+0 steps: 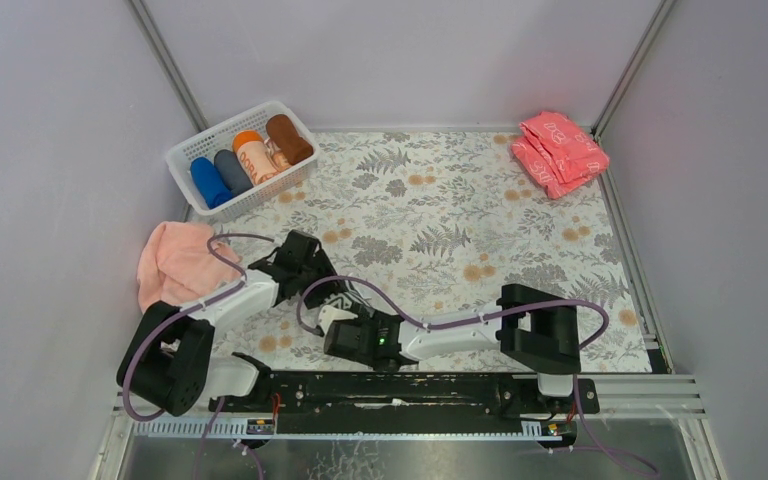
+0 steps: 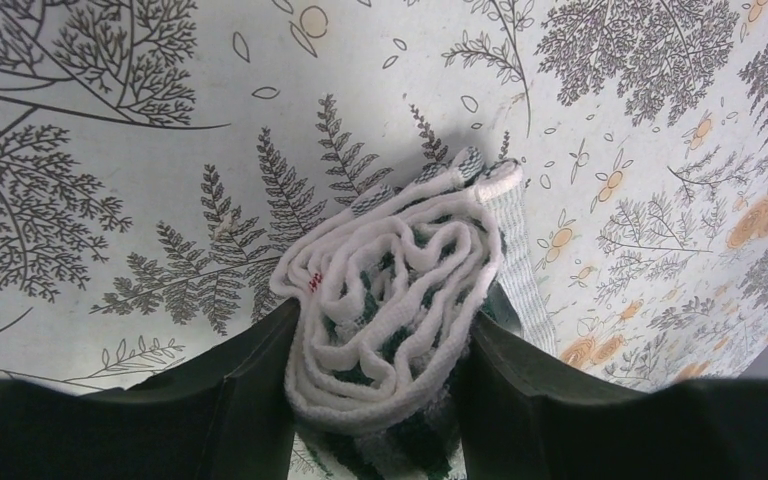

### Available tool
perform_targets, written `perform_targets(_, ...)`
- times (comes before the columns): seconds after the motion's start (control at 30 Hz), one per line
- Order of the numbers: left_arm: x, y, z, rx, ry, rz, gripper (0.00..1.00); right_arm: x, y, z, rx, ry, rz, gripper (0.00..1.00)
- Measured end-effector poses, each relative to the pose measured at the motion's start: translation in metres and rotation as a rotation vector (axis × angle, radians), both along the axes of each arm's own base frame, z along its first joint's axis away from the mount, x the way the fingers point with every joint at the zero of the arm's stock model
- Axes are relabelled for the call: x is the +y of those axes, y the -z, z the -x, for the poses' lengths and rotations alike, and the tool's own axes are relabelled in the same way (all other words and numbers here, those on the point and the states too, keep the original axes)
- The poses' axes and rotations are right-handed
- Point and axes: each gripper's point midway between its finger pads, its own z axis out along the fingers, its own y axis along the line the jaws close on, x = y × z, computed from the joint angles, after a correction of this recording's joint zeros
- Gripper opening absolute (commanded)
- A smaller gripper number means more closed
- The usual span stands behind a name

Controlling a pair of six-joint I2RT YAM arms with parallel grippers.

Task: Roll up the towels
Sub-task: Roll the towel at the center of the board.

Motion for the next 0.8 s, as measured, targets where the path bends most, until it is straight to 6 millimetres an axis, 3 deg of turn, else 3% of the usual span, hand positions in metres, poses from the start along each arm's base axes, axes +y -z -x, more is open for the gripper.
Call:
perform_targets(0.23, -0.001, -0.001, -0.005, 0.003, 0.01, -0.009, 0.61, 0.001, 0.007, -0.003, 0.107, 0.03, -0.111, 0.42)
perform_targets(0.47, -0.001, -0.006, -0.012, -0.017, 0.0, -0.018, 0.8, 0.007, 0.005, -0.005, 0.353, 0.07, -0.35, 0.34)
perform_targets(0.6, 0.004, -0.022, -0.013, -0.06, -0.033, -0.017, 0.87, 0.018, 0.001, -0.006, 0.486, 0.081, -0.477, 0.34)
perform_targets(0.8, 0.01, -0.059, -0.011, -0.164, -0.091, 0.038, 0.9, 0.029, -0.003, -0.003, 0.643, 0.097, -0.598, 0.35)
